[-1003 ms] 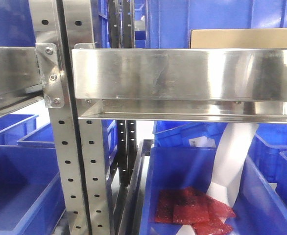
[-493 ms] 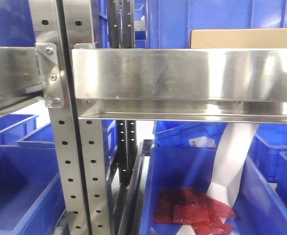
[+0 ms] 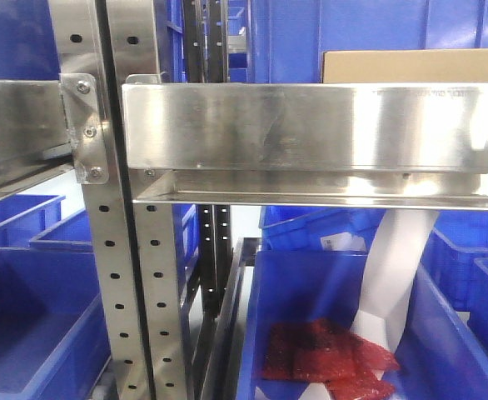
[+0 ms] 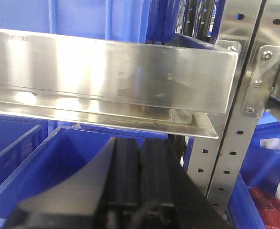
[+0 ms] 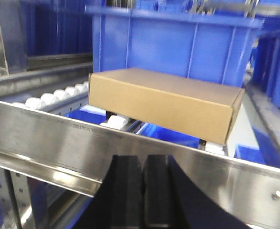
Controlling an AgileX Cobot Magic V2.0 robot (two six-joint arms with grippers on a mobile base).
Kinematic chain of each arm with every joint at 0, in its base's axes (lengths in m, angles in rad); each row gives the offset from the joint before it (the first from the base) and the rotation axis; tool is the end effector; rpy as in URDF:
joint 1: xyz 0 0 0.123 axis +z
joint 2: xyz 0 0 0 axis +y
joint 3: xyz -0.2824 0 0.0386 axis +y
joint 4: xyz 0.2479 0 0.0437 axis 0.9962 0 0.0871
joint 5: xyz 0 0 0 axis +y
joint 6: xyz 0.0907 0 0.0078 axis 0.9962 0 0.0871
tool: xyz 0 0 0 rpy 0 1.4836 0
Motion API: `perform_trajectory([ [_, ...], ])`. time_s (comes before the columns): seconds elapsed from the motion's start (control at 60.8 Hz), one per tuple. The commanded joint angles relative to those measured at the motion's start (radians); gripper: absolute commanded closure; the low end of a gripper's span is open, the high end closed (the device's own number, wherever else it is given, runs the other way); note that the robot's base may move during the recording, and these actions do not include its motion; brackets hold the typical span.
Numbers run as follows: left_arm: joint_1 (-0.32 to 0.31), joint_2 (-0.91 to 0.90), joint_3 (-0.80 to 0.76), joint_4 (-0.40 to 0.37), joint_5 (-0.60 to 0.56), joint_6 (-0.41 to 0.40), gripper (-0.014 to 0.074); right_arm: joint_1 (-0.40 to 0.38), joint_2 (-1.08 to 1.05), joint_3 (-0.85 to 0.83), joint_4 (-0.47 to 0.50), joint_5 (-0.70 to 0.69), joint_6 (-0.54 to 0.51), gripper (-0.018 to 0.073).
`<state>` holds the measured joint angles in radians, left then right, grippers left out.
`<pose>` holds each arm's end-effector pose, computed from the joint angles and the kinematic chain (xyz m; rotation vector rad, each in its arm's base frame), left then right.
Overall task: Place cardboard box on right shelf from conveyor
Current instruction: 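Open the right gripper and withdraw it from the box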
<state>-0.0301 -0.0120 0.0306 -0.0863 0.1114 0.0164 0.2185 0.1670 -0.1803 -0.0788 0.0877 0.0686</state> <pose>0.0567 -0.0026 0.1933 -0.0243 1.6137 -0.0846 0.0648 0.0137 0.2561 -0.1723 1.5504 0.1592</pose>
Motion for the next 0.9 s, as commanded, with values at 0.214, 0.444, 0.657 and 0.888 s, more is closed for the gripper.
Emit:
perform_trajectory([
  [0.214, -0.002, -0.009, -0.003, -0.005, -0.082, -0.001, 0.0715, -0.005, -0.098, -0.009, 0.004, -0.079, 0.002, 0.0530],
  [0.444, -0.002, -0.009, -0.003, -0.005, -0.082, -0.001, 0.0715, -0.005, -0.098, -0.009, 0.004, -0.079, 0.002, 0.0530],
  [0.657, -0.002, -0.009, -0.003, -0.005, -0.082, -0.001, 0.0715, -0.036, -0.100, 0.032, 0.006, -0.088, 0.001, 0.0530],
  [0.888, -0.002, -0.009, -0.003, -0.005, -0.082, -0.001, 0.0715, -0.199, -0.145, 0.118, 0.100, -0.132, 0.001, 0.0530],
])
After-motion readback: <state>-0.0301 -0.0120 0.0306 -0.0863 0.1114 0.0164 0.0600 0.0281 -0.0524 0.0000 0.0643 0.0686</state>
